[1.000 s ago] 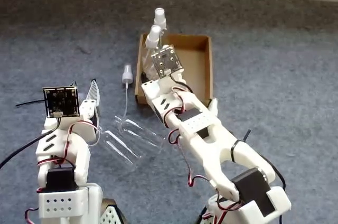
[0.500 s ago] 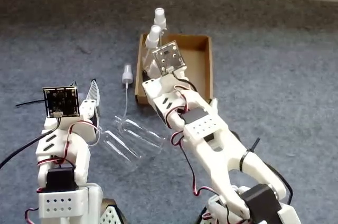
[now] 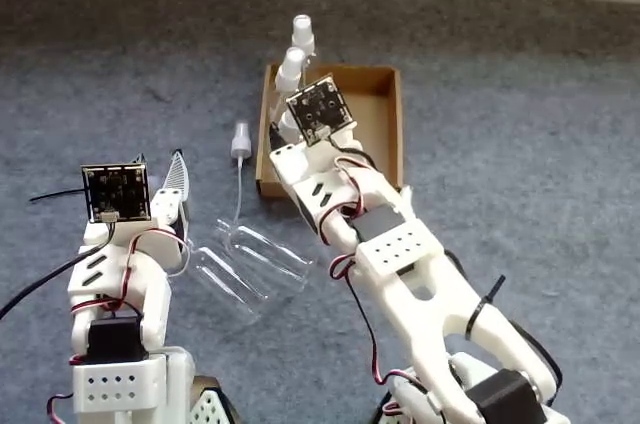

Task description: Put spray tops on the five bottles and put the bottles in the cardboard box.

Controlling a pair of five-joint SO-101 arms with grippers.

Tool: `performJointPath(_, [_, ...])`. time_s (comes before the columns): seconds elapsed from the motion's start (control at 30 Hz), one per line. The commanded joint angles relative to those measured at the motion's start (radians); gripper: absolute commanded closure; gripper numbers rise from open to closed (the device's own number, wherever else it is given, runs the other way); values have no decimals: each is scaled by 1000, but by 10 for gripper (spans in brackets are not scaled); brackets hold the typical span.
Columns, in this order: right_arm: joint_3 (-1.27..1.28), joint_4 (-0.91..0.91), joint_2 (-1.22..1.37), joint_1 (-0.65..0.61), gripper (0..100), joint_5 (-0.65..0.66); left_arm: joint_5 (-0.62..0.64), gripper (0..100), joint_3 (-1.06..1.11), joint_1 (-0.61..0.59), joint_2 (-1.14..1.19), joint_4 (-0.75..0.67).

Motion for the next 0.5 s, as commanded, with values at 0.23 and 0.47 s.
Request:
performJointPath(0.23, [-260,390,-197,15,776,17,6,853,-1,15,-7,-20])
performJointPath(0.47, [-308,753,-265,-4,776,18,5,853,-15,7,-4,-11])
